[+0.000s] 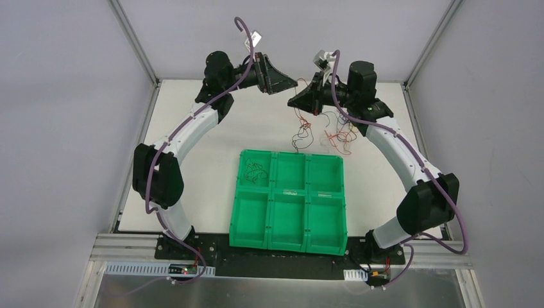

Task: Untangle the cables

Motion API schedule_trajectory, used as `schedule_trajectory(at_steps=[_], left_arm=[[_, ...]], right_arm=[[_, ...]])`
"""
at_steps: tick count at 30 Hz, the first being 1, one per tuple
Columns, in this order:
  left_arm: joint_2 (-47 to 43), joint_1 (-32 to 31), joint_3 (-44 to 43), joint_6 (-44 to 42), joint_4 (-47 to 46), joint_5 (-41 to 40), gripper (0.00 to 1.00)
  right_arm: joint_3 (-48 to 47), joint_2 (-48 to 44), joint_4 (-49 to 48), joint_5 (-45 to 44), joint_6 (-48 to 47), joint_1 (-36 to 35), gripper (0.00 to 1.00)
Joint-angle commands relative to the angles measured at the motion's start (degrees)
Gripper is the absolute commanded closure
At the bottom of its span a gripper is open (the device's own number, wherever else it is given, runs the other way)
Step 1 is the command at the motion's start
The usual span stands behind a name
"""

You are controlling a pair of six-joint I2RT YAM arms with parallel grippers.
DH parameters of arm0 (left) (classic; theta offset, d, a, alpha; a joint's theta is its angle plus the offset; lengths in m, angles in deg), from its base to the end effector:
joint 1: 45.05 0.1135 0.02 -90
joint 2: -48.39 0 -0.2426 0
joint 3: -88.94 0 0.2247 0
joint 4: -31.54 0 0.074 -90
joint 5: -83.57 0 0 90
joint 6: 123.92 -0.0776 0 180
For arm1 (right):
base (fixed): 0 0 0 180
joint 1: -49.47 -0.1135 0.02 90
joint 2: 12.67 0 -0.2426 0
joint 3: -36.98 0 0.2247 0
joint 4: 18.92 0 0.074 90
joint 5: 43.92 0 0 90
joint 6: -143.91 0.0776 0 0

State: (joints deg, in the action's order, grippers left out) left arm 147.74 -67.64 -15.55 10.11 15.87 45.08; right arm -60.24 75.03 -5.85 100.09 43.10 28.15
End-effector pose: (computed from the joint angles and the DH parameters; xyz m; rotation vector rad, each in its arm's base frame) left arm 0.3437 -0.2088 0.4165 0.6242 1.3856 -1.4937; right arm 0.3044 0.1862 0.3857 -1.1197 1.2585 0.9018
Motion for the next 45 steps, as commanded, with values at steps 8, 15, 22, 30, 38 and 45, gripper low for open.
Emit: schedule_trajectory(at_steps=[8,15,22,30,38,45], left_arm=[[2.4,-2.0,-6.2,4.4,-3.7,3.8,0.71],[0.7,-1.5,-8.9,4.1,-2.3,2.1,1.0],[0.7,-1.0,-12.2,4.2,-1.1,-0.1,1.0],[1.1,0.3,-16.5,4.6,1.8,-0.7,1.0],[0.8,1.2,-20.3,4.0,4.9,-2.0,1.0],[2.1,4.7,-29.6,1.1,9.5,-5.3,1.0]], right_arm=[[-3.2,2.0,-3.1,3.1,-0.5,-1.0,0.97],[0.3,4.1,-11.1,-0.9,5.7,-0.2,0.59],[9.7,3.8,-23.4,-9.3,8.2,0.3,0.08],[16.0,6.4,-32.8,-14.4,3.8,0.1,0.01],[16.6,9.8,-33.7,-13.5,0.5,-0.7,0.16],[19.5,10.4,-30.9,-14.4,-3.8,0.1,0.85]])
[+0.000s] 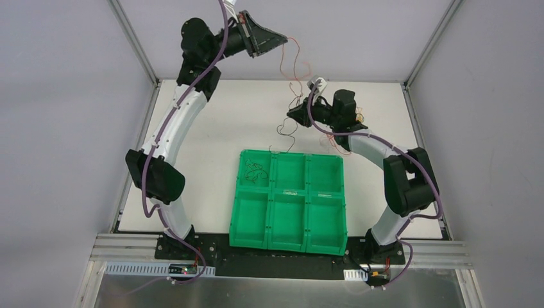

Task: Untangle the cables

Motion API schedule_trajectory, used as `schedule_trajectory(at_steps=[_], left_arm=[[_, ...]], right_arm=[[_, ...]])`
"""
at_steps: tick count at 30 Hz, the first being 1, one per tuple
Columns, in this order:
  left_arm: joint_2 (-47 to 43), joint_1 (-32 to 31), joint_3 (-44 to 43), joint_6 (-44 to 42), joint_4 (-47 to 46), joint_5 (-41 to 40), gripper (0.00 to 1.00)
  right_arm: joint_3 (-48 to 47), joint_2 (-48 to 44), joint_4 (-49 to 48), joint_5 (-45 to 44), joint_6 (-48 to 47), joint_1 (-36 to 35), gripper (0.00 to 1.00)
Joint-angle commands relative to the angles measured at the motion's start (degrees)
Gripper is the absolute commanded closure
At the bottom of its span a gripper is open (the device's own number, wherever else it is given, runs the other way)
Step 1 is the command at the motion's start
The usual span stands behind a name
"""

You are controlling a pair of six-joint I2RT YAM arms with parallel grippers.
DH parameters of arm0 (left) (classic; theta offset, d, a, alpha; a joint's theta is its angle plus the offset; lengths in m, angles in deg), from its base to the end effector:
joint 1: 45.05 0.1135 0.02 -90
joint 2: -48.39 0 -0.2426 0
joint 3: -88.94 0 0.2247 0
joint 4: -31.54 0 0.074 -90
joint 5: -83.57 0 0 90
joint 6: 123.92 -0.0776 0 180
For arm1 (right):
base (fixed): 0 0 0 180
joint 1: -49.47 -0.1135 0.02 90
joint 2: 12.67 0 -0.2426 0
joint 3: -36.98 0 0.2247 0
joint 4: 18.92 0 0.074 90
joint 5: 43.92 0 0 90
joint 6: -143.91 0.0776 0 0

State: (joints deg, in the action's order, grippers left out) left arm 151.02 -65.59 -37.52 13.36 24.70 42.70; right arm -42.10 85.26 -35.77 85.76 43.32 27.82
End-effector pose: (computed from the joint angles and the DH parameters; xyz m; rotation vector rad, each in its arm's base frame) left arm 0.3408 -0.1904 0.5047 0.5877 1.2390 -1.4533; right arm 0.3533 0.1935 0.2765 -0.9501 1.3404 0.7016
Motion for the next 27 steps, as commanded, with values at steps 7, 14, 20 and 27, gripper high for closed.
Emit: schedule_trajectory(at_steps=[7,14,20,27], left_arm=[[1.5,6.4,-19.5,-4.2,3.1,-4.2,1.0],[-1.5,7.2,-16.3,-3.9,0.2,-0.4,1.0],[-8.1,6.5,-4.8,-2.2,-0.5,6.0,1.0],[-20.0,-0.7,19.8,-7.5,0.1,11.3,1.0]], right_arm=[[2.6,-0.3,7.1,-1.1,-11.1,3.7,1.0],[0.0,0.6,15.9,-2.6,-16.0,7.4,1.0],[-2.8,0.6,19.5,-3.5,-15.7,9.8,1.0],[-7.7,-0.7,23.0,-3.9,-12.4,10.4,1.0]])
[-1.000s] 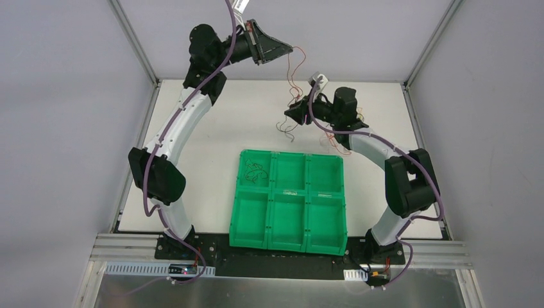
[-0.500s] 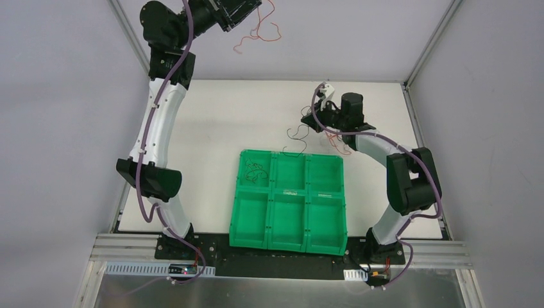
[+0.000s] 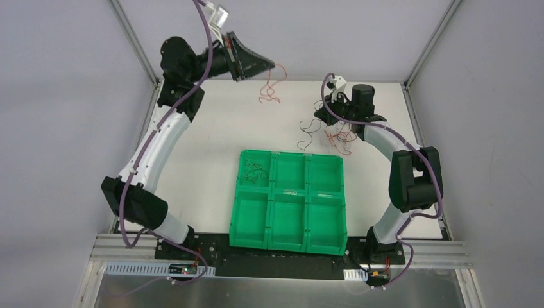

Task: Untangle the cables

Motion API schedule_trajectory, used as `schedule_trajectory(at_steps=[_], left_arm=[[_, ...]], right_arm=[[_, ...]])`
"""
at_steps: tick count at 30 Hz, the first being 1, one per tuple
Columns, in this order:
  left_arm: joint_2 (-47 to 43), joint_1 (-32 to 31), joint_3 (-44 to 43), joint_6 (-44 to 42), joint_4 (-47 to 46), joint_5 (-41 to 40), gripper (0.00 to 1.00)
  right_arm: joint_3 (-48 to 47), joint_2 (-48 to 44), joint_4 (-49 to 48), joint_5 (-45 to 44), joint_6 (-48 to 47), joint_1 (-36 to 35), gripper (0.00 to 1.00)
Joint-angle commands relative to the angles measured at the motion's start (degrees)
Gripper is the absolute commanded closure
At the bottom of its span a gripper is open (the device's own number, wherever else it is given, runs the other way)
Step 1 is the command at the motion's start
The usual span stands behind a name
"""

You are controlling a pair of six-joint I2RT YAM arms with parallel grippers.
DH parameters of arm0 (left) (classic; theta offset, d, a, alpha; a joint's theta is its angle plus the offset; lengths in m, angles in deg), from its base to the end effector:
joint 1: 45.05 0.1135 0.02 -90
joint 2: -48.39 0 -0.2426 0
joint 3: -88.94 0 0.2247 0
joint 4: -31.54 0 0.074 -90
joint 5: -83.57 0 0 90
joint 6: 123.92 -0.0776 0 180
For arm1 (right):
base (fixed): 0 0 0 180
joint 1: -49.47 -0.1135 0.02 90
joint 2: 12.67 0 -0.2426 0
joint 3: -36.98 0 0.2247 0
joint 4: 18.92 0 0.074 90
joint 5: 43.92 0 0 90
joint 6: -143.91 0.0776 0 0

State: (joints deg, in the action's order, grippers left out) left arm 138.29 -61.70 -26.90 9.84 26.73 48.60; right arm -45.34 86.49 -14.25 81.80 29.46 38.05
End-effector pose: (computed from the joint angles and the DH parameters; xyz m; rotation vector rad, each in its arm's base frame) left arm 0.2917 -0.1536 0.5150 0.6805 1.2309 -1.3844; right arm 0.3842 0.1238 0.2377 -0.9577 1.6385 0.4503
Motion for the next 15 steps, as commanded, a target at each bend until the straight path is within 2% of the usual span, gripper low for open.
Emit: schedule_trajectory(at_steps=[1,5,15], left_arm=[[-8.3,-5.7,12.1,-6.1,-0.4,4.8,1.0],[-10.3,-10.0,20.2,-14.0,3.6,2.4,1.0],[-6.8,-16.3,32.3,-23.3,3.8,-0.3,1.0]], right_arm=[[-5.0,-2.0,1.8,0.1,2.1,0.2,1.0],[-7.0,-2.5,2.9,0.1,4.2,0.2,1.0],[-9.8,-5.2,3.2,-0.4,10.7,0.2,1.0]])
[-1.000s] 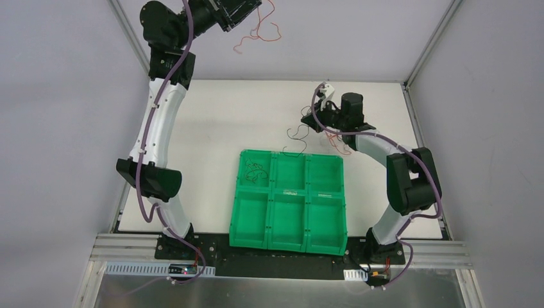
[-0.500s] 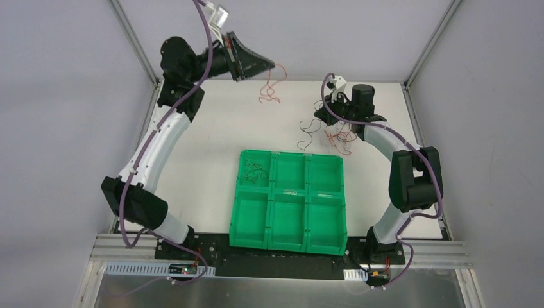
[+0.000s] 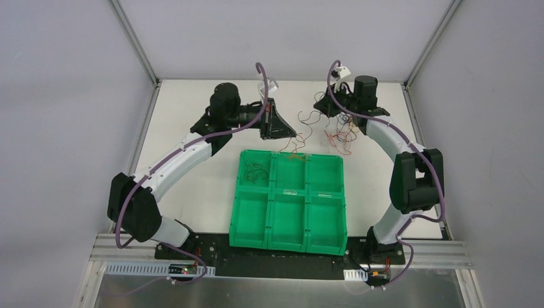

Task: Untangle the cables

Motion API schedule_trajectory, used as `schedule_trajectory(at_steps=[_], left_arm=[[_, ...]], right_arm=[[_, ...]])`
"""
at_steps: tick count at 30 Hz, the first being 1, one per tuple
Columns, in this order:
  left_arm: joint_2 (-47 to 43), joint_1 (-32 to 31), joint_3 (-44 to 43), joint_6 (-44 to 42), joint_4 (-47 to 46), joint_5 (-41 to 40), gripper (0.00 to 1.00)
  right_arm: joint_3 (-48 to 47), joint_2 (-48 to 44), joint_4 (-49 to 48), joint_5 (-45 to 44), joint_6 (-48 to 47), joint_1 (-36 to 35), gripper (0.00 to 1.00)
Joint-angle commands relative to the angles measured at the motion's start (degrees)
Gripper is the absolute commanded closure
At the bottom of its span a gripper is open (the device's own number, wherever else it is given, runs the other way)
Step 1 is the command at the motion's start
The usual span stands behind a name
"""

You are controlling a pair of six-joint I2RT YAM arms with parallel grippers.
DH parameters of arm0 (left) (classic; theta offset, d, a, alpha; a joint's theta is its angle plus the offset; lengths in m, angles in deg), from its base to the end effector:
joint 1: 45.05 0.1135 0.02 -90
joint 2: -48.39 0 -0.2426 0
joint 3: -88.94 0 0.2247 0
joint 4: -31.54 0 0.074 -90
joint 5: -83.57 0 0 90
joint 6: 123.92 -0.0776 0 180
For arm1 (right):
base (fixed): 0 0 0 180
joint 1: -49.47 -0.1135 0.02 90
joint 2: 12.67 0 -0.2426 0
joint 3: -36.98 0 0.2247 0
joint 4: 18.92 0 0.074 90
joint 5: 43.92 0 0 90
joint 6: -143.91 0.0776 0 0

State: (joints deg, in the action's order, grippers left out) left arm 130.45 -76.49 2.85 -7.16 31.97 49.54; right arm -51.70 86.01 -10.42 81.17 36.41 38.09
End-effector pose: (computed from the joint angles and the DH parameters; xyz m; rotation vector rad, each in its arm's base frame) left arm 0.2462 -0.2259 0.3769 0.9244 1.4883 -1.4977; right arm 0.3915 0.1243 0.2707 -0.8535 1.6563 0.5038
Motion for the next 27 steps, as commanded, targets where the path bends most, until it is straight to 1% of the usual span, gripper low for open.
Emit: schedule_trajectory(at_steps=[1,5,8,12,13,14,16,17,18,20,21,22,25,27], left_arm=[[1.5,-1.6,3.4,-7.0,-1.4,-1.4,1.0],[3.0,-1.6,6.1,-11.0,0.0,-3.0,1.0],[4.7,-1.6,8.2,-14.9,2.8,-3.1,1.0],[6.5,-1.6,10.7,-18.1,4.6,-4.6,1.0],[6.6,-1.6,10.7,-19.2,5.7,-4.8,0.92],[6.5,-1.6,10.3,-20.4,7.1,-4.8,0.8],[5.5,-1.6,9.2,-22.8,11.0,-5.2,0.51],[4.8,-1.5,8.9,-23.3,12.4,-5.5,0.4],[3.8,-1.3,8.7,-23.5,13.3,-6.0,0.32],[2.0,-0.7,8.8,-22.8,14.2,-6.4,0.12],[1.3,-0.1,8.8,-21.9,14.3,-6.5,0.06],[0.7,0.6,8.7,-19.9,14.4,-6.8,0.03],[0.5,4.3,7.7,-15.0,14.4,-6.2,0.01],[0.5,6.5,6.8,-13.3,14.4,-5.5,0.01]], right_arm=[[-3.5,-4.8,-0.6,0.3,4.2,0.2,1.0],[-3.9,-6.3,0.1,0.9,5.6,0.2,1.0],[-4.5,-7.9,1.6,1.5,6.5,0.2,1.0],[-5.6,-11.4,5.4,2.2,6.6,0.4,1.0],[-5.7,-12.8,6.4,2.6,6.5,0.5,1.0],[-5.8,-14.1,8.3,3.2,6.1,0.7,1.0],[-6.1,-17.4,12.7,4.3,4.1,0.8,1.0],[-6.1,-19.1,15.1,4.7,2.4,0.8,1.0],[-5.9,-20.9,17.5,4.8,0.7,0.8,1.0],[-5.3,-24.9,22.6,4.9,-3.1,0.8,1.0],[-4.8,-26.4,25.4,4.7,-5.1,0.9,1.0],[-4.3,-27.7,28.0,4.1,-7.0,0.9,1.0],[-2.3,-31.1,36.6,3.2,-13.0,0.9,1.0],[0.0,-32.4,39.7,2.2,-16.3,0.8,1.0]])
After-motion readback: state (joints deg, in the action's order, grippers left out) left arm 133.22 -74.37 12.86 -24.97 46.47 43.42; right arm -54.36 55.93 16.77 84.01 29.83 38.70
